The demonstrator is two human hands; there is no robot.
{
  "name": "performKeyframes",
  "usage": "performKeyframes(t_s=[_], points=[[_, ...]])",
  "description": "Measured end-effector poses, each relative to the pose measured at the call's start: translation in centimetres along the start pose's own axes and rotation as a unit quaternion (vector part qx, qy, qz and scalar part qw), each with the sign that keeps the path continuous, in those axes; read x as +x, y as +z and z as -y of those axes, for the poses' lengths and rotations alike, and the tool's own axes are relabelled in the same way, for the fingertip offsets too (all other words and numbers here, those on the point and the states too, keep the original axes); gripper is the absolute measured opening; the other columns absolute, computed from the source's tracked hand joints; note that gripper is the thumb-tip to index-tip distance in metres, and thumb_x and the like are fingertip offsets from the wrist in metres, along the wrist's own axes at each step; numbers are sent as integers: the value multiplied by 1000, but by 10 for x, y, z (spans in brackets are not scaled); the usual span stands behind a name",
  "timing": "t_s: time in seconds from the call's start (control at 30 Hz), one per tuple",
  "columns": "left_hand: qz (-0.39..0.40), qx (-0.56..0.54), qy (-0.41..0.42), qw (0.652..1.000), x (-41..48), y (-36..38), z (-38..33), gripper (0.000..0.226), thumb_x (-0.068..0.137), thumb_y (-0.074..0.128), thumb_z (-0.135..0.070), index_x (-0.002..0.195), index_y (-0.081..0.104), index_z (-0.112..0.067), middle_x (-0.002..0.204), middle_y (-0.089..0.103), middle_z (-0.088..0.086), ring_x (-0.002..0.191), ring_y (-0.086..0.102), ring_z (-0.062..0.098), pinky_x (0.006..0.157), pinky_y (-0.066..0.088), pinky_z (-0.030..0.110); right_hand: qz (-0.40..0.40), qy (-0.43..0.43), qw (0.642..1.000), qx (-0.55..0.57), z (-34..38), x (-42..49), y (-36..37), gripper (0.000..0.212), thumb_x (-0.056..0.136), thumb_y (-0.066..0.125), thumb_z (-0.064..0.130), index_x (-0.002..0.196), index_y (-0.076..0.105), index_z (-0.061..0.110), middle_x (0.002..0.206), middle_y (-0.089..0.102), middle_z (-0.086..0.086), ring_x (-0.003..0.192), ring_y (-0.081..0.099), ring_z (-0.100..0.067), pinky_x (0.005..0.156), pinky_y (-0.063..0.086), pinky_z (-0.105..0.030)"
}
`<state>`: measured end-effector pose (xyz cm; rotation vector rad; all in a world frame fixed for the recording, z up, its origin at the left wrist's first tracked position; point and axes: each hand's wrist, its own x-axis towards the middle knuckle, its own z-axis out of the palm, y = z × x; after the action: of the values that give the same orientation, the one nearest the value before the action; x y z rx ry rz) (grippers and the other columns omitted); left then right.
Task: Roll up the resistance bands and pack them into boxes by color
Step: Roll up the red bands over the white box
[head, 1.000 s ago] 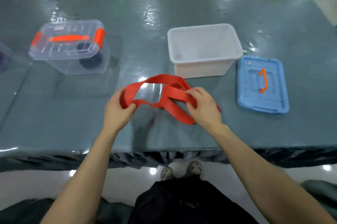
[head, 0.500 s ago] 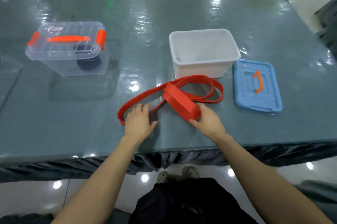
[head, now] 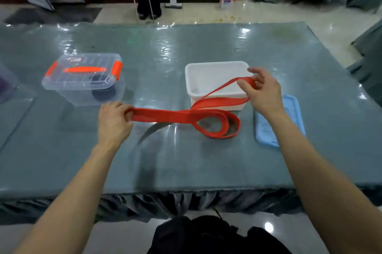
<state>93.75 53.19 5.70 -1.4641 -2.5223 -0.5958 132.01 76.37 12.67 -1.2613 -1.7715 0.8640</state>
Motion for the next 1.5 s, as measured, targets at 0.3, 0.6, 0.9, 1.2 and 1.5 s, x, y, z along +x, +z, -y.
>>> performKeyframes(t_s=[0.3,0.6,0.9,1.2,1.5], points=[[176,-74,-96,977,-12,-11,-36,56,89,69,-2,144,65,-10,143,64,19,135,60,40,115,46,47,-4,26,999,40,2,13,-12,45,81,89,29,122,69,31,103,73,-2,90,76,-29,89,62,-54],[191,-320,-35,927,0,30,-190,139,62,98,-64,171,21,-22,172,38,1,158,37,20,130,34,45,152,-126,978,-63,91,34,-58,55,81,92,34,132,71,30,111,73,10,106,68,-11,96,55,-32],[305,-388,59,867,79,13,-244,27,99,81,-19,125,76,-14,113,83,2,113,78,22,109,58,47,91,-198,968,-124,148,56,-141,39,94,82,33,131,72,26,106,74,2,80,59,-17,75,47,-8],[294,-437,127,840,122,-60,-230,28,94,80,6,116,67,-6,116,83,7,114,78,26,106,61,51,-59,-208,974,-72,176,91,-158,21,95,76,44,109,79,29,97,77,3,84,68,-15,82,56,-27],[142,-561,175,796,200,-228,-234,23,101,74,-20,121,79,-9,113,82,20,109,80,37,100,64,45,-124,-228,965,41,256,123,-171,22,104,65,36,114,77,20,94,80,5,93,77,-14,89,65,-47]])
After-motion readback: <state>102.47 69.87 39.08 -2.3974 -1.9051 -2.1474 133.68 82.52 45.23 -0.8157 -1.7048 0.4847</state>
